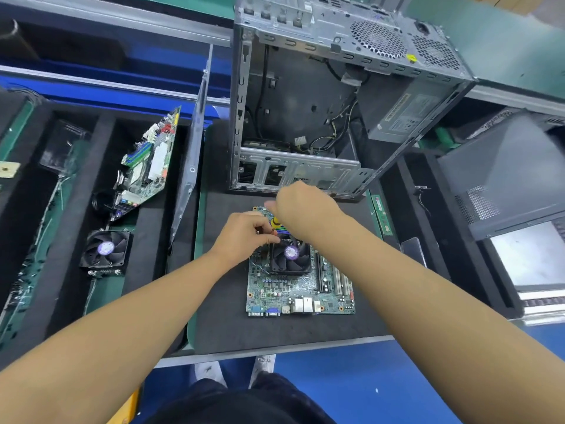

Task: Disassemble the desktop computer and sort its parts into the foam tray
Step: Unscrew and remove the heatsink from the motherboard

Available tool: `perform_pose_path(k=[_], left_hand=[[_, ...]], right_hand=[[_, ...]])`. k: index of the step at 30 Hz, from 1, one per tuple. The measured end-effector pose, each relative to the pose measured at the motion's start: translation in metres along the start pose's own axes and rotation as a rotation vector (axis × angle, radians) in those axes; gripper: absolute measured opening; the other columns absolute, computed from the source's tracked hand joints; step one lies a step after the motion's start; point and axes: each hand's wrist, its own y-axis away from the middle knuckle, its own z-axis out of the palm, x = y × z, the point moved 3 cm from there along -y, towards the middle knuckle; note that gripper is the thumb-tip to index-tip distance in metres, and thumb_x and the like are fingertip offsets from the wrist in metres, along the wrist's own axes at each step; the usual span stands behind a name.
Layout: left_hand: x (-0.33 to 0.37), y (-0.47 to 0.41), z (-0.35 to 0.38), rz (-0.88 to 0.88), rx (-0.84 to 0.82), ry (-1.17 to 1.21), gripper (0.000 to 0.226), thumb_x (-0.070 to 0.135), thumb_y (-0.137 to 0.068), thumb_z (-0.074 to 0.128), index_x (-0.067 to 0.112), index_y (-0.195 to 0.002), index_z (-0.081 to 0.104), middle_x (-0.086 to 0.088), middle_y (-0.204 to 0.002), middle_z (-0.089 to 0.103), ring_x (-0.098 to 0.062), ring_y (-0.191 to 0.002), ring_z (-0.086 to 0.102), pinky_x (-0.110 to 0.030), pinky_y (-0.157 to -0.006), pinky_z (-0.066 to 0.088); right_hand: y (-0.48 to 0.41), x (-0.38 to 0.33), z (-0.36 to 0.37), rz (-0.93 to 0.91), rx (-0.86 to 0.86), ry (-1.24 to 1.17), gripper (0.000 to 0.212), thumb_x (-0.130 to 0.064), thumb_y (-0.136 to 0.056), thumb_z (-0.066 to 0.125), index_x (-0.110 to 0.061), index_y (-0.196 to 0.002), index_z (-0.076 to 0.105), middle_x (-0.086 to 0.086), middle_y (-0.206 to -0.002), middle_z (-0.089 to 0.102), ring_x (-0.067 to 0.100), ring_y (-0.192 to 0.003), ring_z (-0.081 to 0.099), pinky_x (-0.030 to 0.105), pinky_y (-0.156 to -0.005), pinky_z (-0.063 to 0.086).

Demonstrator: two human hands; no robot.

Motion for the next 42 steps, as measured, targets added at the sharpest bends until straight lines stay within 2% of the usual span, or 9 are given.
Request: perform_pose_path(k=[3,7,10,14,20,31,37,40,42], left_hand=[[-0.007,0.000,0.000,-0.038,0.004,0.047,0.029,0.017,-0.066,0.091,0.016,-0.058,0.063,0.007,-0.070,0.067,-0.007,-0.070,0.063,-0.017,-0.064,0.046],[-0.005,0.002,0.000,-0.020,-0.006,0.048,0.038,0.017,-0.069,0.089,0.025,-0.059,0.053,0.007,-0.070,0.062,-0.007,-0.067,0.058,-0.012,-0.061,0.041],[-0.003,0.007,0.000,-0.002,-0.050,0.063,0.037,0.017,-0.073,0.087,0.027,-0.063,0.053,0.005,-0.077,0.065,-0.006,-0.070,0.058,-0.017,-0.063,0.045],[0.007,0.017,-0.002,0.073,-0.200,0.079,0.021,0.017,-0.074,0.086,0.016,-0.070,0.066,0.007,-0.076,0.068,-0.005,-0.071,0.061,-0.017,-0.066,0.047],[0.007,0.034,0.000,0.052,-0.337,0.036,0.019,0.015,-0.081,0.080,0.030,-0.074,0.072,0.013,-0.086,0.072,-0.005,-0.084,0.066,-0.026,-0.079,0.053],[-0.007,0.040,0.004,0.062,-0.199,-0.056,0.015,0.014,-0.081,0.080,0.020,-0.094,0.079,0.013,-0.088,0.071,0.003,-0.083,0.062,-0.007,-0.074,0.041],[-0.019,0.044,0.010,-0.074,-0.215,-0.105,0.065,0.043,-0.066,0.088,0.028,-0.122,0.058,0.017,-0.116,0.055,0.003,-0.104,0.054,-0.024,-0.091,0.048],[-0.016,0.037,0.024,-0.133,-0.323,-0.147,0.120,0.065,-0.057,0.083,0.033,-0.152,0.017,0.015,-0.154,0.022,-0.008,-0.138,0.024,-0.029,-0.110,0.027],[-0.010,0.030,0.033,-0.095,-0.387,-0.191,0.124,0.059,-0.062,0.084,0.033,-0.156,0.007,0.012,-0.161,0.017,-0.008,-0.144,0.017,-0.028,-0.111,0.023]], right_hand=[[0.000,0.002,-0.004,-0.158,-0.091,-0.083,0.006,-0.015,-0.101,0.049,-0.012,-0.103,0.045,0.014,-0.099,0.058,0.033,-0.090,0.062,0.036,-0.061,0.038],[0.010,0.004,-0.006,-0.328,-0.090,-0.070,0.026,0.002,-0.090,0.054,-0.014,-0.109,0.046,0.002,-0.099,0.042,0.023,-0.093,0.047,0.035,-0.073,0.041],[0.020,0.009,-0.009,-0.249,-0.070,-0.144,0.011,-0.018,-0.099,0.053,-0.015,-0.108,0.046,0.005,-0.104,0.054,0.027,-0.095,0.055,0.039,-0.074,0.045],[0.035,0.016,-0.010,-0.192,-0.036,-0.138,0.026,-0.037,-0.101,0.045,-0.014,-0.112,0.051,0.012,-0.103,0.062,0.034,-0.092,0.059,0.041,-0.074,0.050],[0.043,0.009,0.005,-0.177,-0.050,-0.163,0.021,-0.036,-0.101,0.046,-0.015,-0.102,0.050,0.006,-0.084,0.044,0.035,-0.088,0.058,0.036,-0.064,0.041],[0.048,0.009,0.022,-0.168,-0.007,-0.195,0.027,-0.035,-0.102,0.044,-0.013,-0.114,0.051,0.014,-0.103,0.060,0.037,-0.091,0.060,0.044,-0.074,0.053],[0.050,0.032,0.002,-0.078,0.212,-0.332,0.018,-0.031,-0.093,0.049,-0.014,-0.087,0.048,0.007,-0.077,0.056,0.032,-0.068,0.052,0.034,-0.054,0.032],[0.047,0.038,0.000,-0.049,0.230,-0.335,0.015,-0.027,-0.092,0.048,-0.014,-0.085,0.046,0.005,-0.077,0.054,0.031,-0.071,0.050,0.034,-0.058,0.031],[0.046,0.036,0.002,-0.043,0.227,-0.339,0.015,-0.027,-0.093,0.047,-0.013,-0.086,0.046,0.005,-0.077,0.053,0.031,-0.071,0.051,0.034,-0.056,0.031]])
